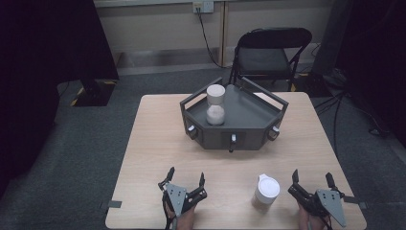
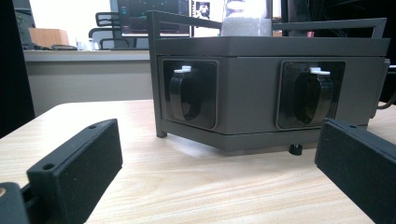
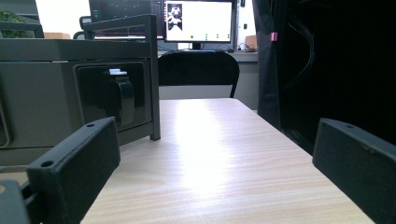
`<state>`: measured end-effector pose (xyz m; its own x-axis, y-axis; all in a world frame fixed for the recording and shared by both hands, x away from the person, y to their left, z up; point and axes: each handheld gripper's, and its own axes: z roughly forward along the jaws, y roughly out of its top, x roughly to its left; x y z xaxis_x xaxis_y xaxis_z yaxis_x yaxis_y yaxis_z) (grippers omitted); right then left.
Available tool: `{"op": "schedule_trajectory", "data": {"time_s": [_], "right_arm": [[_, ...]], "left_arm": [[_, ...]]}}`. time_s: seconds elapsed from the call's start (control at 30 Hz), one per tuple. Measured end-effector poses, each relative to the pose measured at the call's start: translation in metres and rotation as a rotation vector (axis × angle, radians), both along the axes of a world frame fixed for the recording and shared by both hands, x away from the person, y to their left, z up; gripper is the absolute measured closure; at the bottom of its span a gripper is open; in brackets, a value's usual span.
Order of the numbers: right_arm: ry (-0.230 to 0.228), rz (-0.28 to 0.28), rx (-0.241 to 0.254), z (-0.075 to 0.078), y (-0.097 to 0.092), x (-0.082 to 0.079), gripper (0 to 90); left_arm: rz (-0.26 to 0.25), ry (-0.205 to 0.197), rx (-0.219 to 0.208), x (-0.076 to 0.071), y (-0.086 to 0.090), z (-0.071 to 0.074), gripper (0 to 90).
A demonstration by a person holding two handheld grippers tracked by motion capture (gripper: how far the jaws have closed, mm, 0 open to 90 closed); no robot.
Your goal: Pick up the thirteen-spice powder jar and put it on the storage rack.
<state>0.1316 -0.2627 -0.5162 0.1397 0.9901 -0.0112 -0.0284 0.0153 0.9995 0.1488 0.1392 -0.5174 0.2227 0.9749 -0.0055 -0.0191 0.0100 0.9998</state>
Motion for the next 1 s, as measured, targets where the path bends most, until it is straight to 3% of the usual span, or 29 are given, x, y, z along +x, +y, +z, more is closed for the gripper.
{"op": "schedule_trajectory", "data": {"time_s": [0.67,0.77,0.93,1.0], "right_arm": [[-0.002,-0.003,-0.011,0.000,0.003,0.000,0.0],[0.017,-0.004,-0.012,0.003,0.004,0.001,0.0],[0.021,0.018,0.036,0.014,-0.006,-0.005,0.7],[-0.002,0.050,0.054,0.021,-0.010,-0.011,0.7]], "left_arm": [[-0.002,-0.002,0.000,0.000,0.000,0.000,0.0],[-0.001,0.000,-0.001,0.000,0.000,0.000,0.0],[0.001,0.000,0.000,0.000,0.000,0.000,0.0],[-0.002,0.001,0.000,0.000,0.000,0.000,0.0]]}}
